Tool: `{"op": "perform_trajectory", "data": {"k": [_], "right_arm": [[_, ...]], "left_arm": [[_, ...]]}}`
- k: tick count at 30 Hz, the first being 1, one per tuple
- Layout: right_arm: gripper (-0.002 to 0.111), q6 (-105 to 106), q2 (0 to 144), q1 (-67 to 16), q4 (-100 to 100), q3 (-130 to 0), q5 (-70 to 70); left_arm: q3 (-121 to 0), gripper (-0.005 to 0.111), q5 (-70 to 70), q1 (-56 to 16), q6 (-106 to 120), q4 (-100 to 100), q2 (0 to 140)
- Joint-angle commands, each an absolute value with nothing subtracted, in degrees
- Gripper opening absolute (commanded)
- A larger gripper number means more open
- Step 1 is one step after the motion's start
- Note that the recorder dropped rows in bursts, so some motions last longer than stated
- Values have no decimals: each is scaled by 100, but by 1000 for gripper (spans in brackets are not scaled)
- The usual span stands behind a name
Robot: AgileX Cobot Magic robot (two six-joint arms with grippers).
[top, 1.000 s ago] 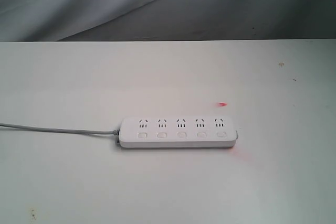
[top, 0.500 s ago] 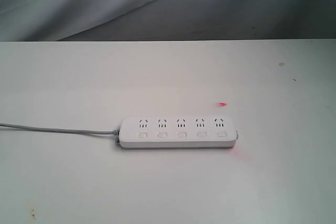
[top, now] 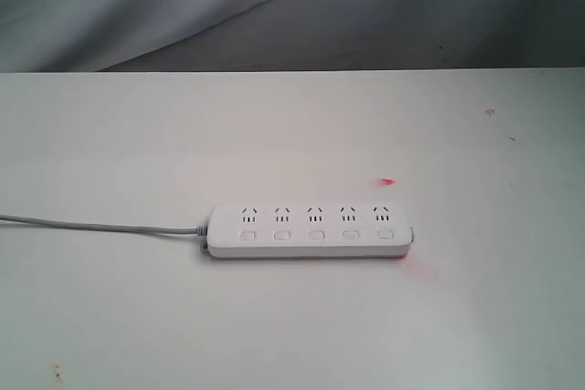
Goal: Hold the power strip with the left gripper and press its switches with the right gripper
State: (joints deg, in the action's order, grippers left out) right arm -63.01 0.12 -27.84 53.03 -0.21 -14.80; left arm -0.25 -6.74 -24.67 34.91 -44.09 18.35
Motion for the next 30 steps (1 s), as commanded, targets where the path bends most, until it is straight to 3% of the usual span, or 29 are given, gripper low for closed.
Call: {"op": "perform_trajectory", "data": {"k": [1,8,20,30], "right_arm": [[0,-5890,0,-2039,5228,0,-1116],[0,-5862,0,-1259,5076,0,-1058],[0,-5562,0,-1259,4993,0,-1071],[0,-401,0,-1259,642,0,-1049]], "left_arm": [[0,0,-725,-2495,3459,-4390,1797],[0,0,-725,-2495,3459,-4390,1797],[0,0,-725,-2495,3459,-4390,1797],[0,0,-725,-2495,3459,-4390,1797]]}}
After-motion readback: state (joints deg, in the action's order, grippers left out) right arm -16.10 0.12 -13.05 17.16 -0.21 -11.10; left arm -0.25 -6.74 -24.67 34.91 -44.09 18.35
